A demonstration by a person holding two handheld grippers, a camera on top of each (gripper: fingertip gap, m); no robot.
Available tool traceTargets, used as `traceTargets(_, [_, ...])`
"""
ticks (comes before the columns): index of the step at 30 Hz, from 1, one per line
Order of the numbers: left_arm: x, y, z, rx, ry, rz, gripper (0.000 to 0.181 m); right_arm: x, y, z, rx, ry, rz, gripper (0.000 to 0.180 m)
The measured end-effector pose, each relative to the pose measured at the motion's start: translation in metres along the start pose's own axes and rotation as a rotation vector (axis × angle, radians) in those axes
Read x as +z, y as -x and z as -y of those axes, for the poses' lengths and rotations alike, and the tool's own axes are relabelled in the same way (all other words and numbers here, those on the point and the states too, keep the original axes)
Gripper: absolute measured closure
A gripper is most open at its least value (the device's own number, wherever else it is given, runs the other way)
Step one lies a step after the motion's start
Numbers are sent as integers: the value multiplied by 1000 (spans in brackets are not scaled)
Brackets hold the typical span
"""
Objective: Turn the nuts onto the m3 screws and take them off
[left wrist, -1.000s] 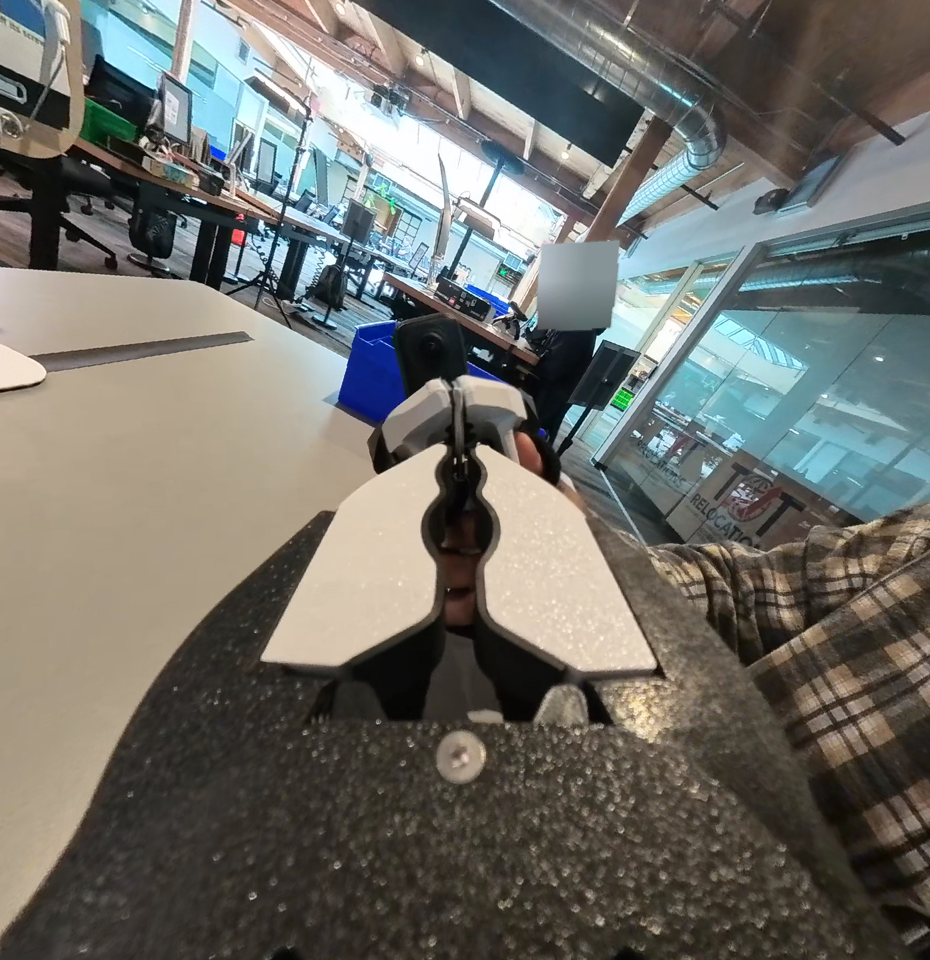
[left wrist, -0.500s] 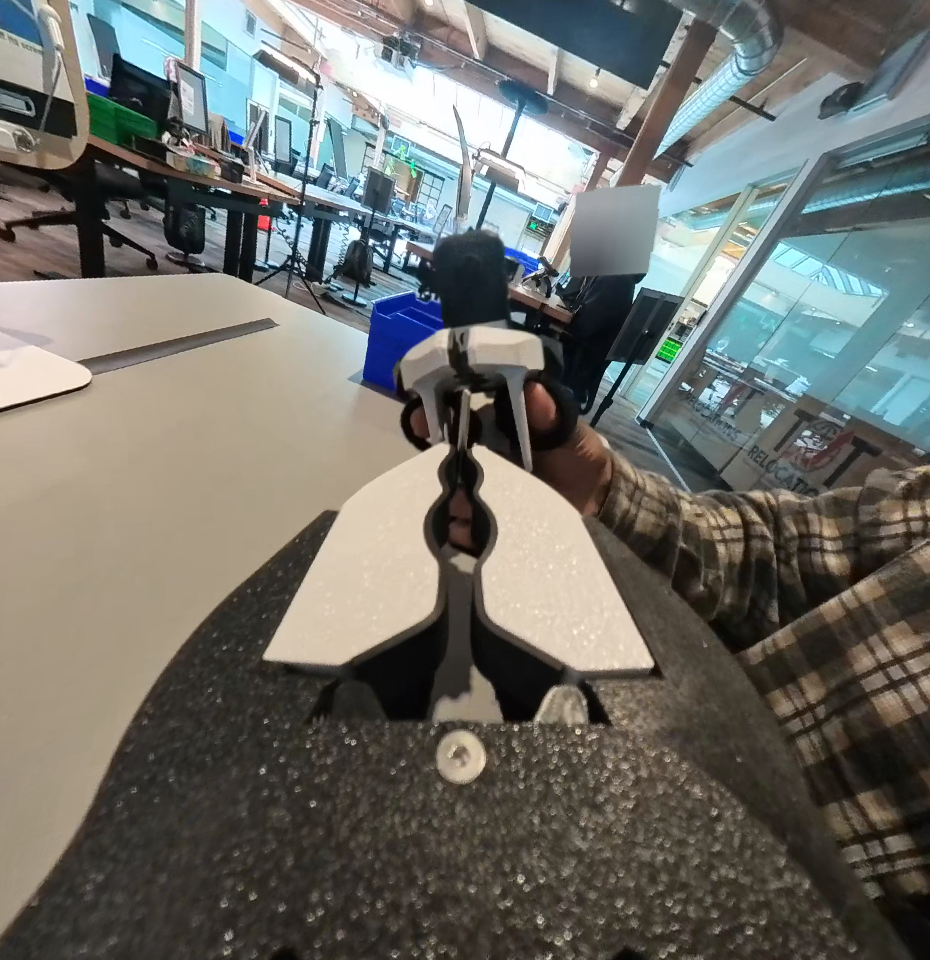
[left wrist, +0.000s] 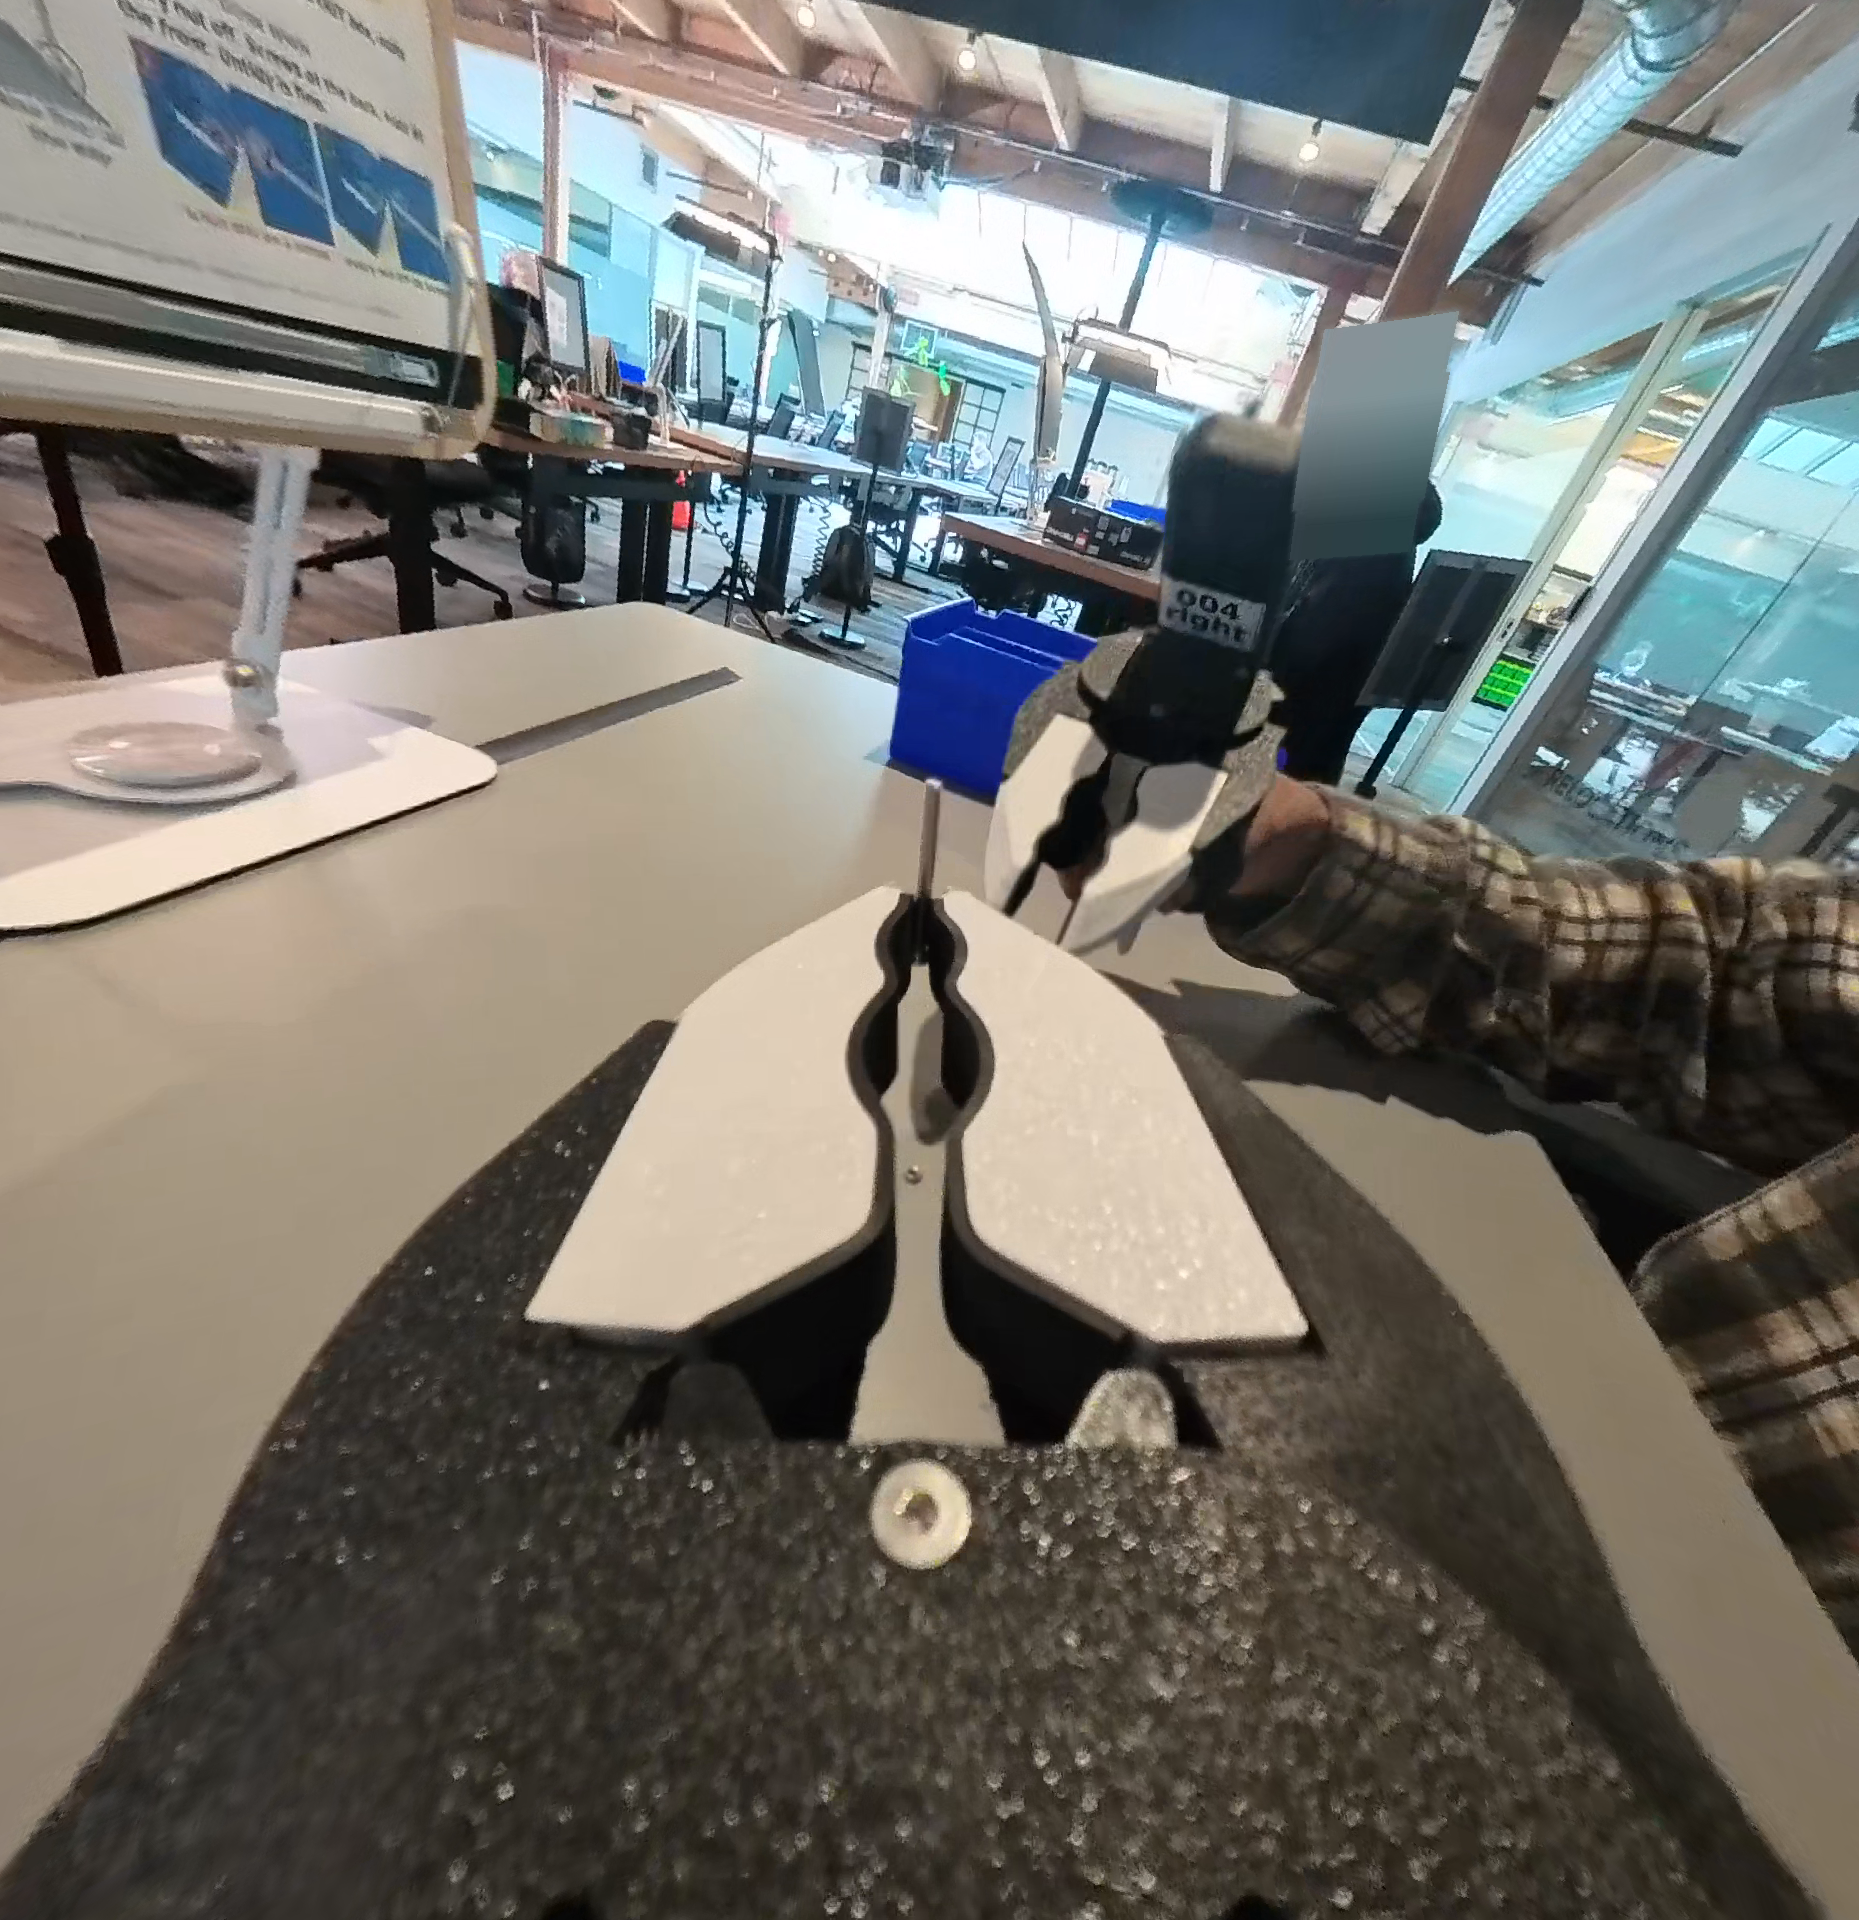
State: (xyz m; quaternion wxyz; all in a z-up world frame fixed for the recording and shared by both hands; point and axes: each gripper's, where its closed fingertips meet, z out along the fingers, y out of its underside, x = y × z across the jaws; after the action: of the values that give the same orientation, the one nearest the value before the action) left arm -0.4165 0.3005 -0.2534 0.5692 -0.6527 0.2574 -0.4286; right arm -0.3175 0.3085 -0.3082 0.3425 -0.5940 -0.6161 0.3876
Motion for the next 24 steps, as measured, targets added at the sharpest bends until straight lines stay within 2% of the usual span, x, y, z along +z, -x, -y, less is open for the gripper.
traceTargets(5, [-8, 0, 1, 13, -9, -10, 179, 27, 2, -28, -92, 173, 41, 158])
traceTargets(10, [-11, 0, 2, 42, 5, 5, 179, 51, 3, -43, -116, 275, 87, 162])
traceTargets(21, [-20, 9, 5, 57, 13, 39, 179, 60, 0, -52, -269, 650, 188, 165])
traceTargets(24, [-25, 13, 8, 56, 4, 55, 179, 64, 0, -52, -287, 702, 213, 167])
